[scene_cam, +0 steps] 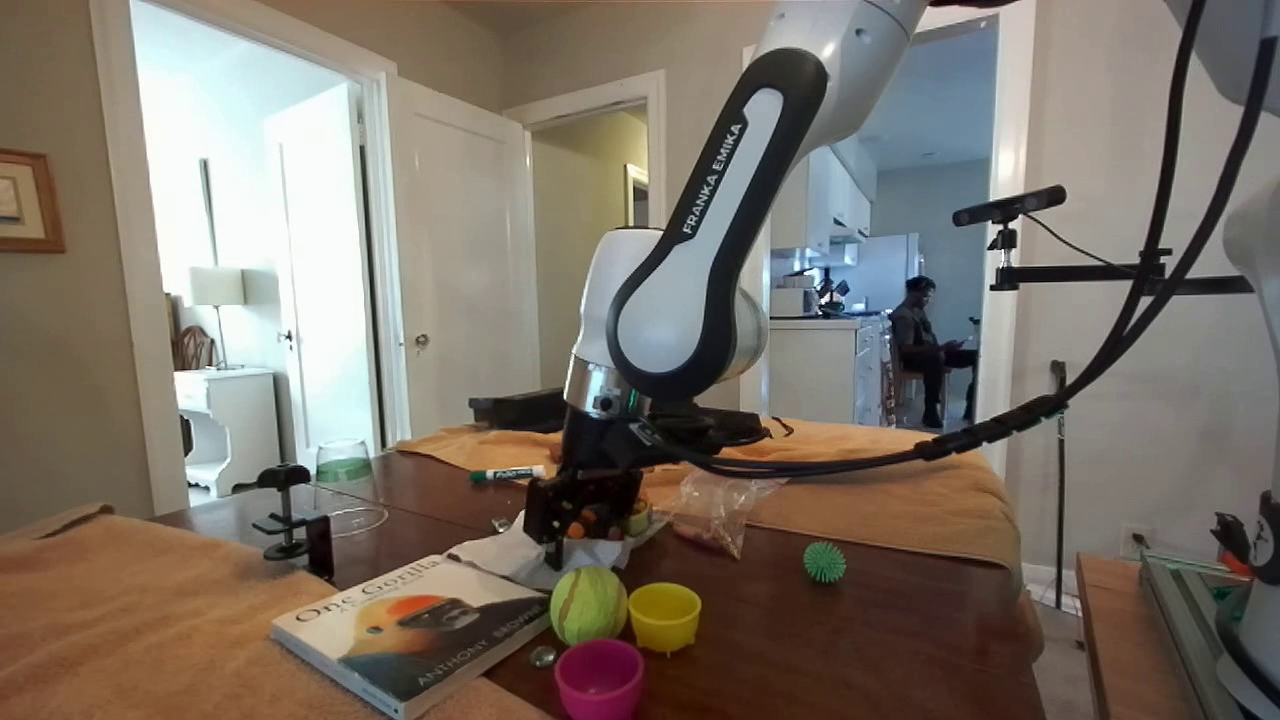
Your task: Use the white paper towel to wipe the table.
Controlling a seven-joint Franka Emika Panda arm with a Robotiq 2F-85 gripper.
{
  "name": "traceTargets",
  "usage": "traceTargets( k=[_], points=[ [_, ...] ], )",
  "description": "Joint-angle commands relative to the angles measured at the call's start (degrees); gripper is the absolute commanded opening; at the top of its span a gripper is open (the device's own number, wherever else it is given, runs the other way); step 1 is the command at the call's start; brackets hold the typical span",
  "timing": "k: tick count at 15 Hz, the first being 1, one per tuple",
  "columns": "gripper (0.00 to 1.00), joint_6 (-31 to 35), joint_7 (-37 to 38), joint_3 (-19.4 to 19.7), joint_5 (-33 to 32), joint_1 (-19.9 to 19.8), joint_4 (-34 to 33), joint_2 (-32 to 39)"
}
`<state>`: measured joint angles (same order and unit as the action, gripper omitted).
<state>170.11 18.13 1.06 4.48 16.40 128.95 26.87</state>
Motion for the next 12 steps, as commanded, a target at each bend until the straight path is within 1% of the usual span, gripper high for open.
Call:
traceTargets(
  k=[1,5,7,12],
  points=[
    [0.31,0.7,-2.6,-0.9,-0.7,-1.4,-2.1,2.3],
    [0.02,0.0,-4.3,-2.4,0.0,-2.6,-1.6,1.6],
    [0.0,-0.3,-5.1,-4.3,0.5,-3.2,-0.7,0.4],
    [0.0,-0.5,-5.7,-7.4,0.8,-3.3,1.8,-3.0]
  ],
)
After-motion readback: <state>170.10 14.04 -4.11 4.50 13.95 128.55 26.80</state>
